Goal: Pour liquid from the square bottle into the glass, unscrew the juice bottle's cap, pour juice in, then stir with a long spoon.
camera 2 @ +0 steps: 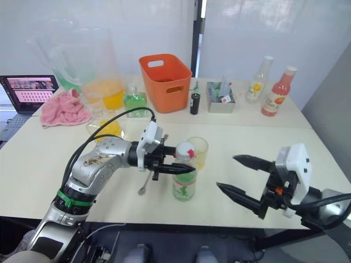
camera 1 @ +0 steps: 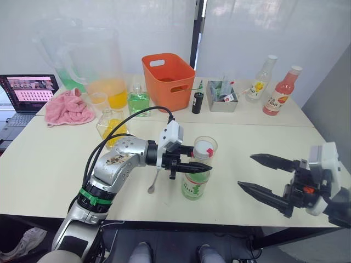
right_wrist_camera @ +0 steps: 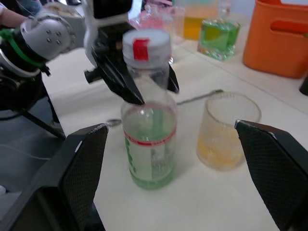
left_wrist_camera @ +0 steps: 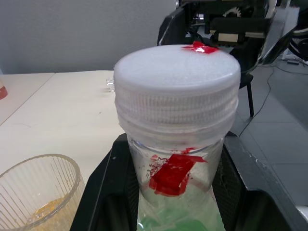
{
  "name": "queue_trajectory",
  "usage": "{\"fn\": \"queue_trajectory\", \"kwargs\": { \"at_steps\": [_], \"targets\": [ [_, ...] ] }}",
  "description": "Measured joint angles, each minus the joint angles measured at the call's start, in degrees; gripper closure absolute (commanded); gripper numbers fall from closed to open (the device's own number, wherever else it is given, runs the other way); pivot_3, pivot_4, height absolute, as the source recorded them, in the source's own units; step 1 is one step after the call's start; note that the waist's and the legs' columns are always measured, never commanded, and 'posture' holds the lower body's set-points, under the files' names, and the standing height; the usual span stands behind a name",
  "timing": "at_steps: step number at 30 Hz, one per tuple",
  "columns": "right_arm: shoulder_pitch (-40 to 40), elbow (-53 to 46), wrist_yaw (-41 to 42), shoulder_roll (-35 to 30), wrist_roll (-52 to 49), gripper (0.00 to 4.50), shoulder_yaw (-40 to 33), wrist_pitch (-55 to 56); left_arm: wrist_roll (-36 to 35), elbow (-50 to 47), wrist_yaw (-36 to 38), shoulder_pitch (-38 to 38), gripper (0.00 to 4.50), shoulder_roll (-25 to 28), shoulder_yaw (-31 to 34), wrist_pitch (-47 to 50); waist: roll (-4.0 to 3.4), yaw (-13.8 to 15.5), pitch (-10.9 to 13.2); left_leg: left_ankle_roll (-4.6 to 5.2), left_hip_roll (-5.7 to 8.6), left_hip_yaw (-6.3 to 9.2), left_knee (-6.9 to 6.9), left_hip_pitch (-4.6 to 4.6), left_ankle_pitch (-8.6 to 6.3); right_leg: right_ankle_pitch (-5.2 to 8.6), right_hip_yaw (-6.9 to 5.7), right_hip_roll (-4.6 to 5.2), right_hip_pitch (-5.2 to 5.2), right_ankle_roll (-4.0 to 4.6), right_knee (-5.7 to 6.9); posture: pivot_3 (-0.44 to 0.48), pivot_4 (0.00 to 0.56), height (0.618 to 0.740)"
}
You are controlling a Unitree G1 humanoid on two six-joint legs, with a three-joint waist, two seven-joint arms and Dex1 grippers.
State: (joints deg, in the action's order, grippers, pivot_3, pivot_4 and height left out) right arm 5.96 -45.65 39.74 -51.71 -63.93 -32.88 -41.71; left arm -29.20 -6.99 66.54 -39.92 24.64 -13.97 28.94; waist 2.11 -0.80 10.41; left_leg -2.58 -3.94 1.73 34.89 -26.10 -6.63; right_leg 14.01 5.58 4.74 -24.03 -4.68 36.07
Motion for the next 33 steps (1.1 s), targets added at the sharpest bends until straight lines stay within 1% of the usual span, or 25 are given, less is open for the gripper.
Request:
{"fn": "queue_trajectory", "kwargs": {
  "at_steps": [5, 10, 13, 21, 27, 30, 31, 32, 33],
  "targets": [
    [-12.7, 0.9, -8.4, -1.1, -4.4, 0.0, 11.1, -2.9, 0.0, -0.9, -0.6, -0.2, 3.01, 0.1, 0.0, 1.6, 0.0, -0.1, 0.0, 0.01, 0.0, 0.01, -0.01, 0.01, 0.0, -0.01, 0.0, -0.01, 0.0, 0.03, 0.02, 0.0, 0.15, 0.725],
    [-20.6, 2.9, -14.5, -0.7, -3.5, 0.0, 18.7, -4.9, -0.1, -1.7, -1.2, -0.1, 3.01, 0.2, 0.0, 2.5, 0.0, 0.0, 0.0, 0.01, 0.0, 0.01, -0.02, -0.03, 0.0, -0.02, 0.01, -0.01, -0.03, 0.02, 0.01, 0.0, 0.15, 0.725],
    [-23.5, 4.1, -17.4, 0.5, -2.7, 0.0, 20.9, -5.3, -0.1, -2.2, -1.6, 0.1, 3.01, 0.3, 0.1, 2.7, -0.01, 0.0, 0.0, 0.01, 0.0, 0.01, -0.03, -0.03, 0.0, -0.02, 0.01, -0.01, -0.06, 0.02, 0.02, 0.0, 0.15, 0.725],
    [-29.9, 4.6, -21.3, 2.6, -2.7, 0.0, 25.4, -7.4, -0.3, -3.6, -2.0, 0.3, 3.01, 0.9, 0.3, 4.3, -0.02, -0.1, 0.0, 0.02, -0.01, 0.02, -0.03, -0.03, 0.01, -0.03, 0.01, -0.03, -0.07, 0.01, 0.05, 0.0, 0.15, 0.725],
    [-31.1, 4.8, -22.4, 3.0, -3.1, 0.0, 25.9, -8.9, -0.4, -3.7, -2.3, 0.3, 3.01, 0.9, 0.5, 4.8, -0.02, -0.2, 0.0, 0.02, -0.01, 0.02, -0.03, -0.03, 0.01, -0.03, 0.01, -0.03, -0.07, 0.01, 0.06, 0.0, 0.15, 0.725],
    [-31.3, 5.1, -22.3, 3.0, -3.7, 0.85, 26.2, -9.5, -0.4, -3.9, -2.5, 0.3, 3.01, 0.9, 0.5, 4.9, -0.02, -0.2, 0.0, 0.02, -0.01, 0.02, -0.03, -0.03, 0.01, -0.03, 0.01, -0.03, -0.07, 0.01, 0.07, 0.0, 0.15, 0.725],
    [-31.6, 5.1, -22.2, 3.0, -3.9, 1.17, 26.6, -9.6, -0.4, -3.9, -2.6, 0.3, 3.01, 0.9, 0.6, 5.0, -0.02, -0.2, 0.0, 0.02, -0.01, 0.02, -0.03, -0.03, 0.01, -0.04, 0.01, -0.03, -0.06, 0.01, 0.07, 0.0, 0.15, 0.725],
    [-31.7, 5.1, -21.8, 3.0, -4.1, 1.61, 26.7, -9.7, -0.4, -3.9, -2.7, 0.4, 3.01, 0.9, 0.6, 5.0, -0.02, -0.2, 0.0, 0.02, -0.01, 0.02, -0.03, -0.03, 0.01, -0.04, 0.01, -0.03, -0.06, 0.01, 0.07, 0.0, 0.15, 0.725],
    [-31.7, 5.0, -21.5, 3.0, -4.3, 1.85, 26.9, -9.7, -0.4, -3.9, -2.7, 0.4, 3.01, 0.9, 0.6, 5.0, -0.02, -0.2, 0.0, 0.02, -0.01, 0.02, -0.03, -0.03, 0.01, -0.04, 0.01, -0.03, -0.06, 0.01, 0.07, 0.0, 0.15, 0.725]
  ]
}}
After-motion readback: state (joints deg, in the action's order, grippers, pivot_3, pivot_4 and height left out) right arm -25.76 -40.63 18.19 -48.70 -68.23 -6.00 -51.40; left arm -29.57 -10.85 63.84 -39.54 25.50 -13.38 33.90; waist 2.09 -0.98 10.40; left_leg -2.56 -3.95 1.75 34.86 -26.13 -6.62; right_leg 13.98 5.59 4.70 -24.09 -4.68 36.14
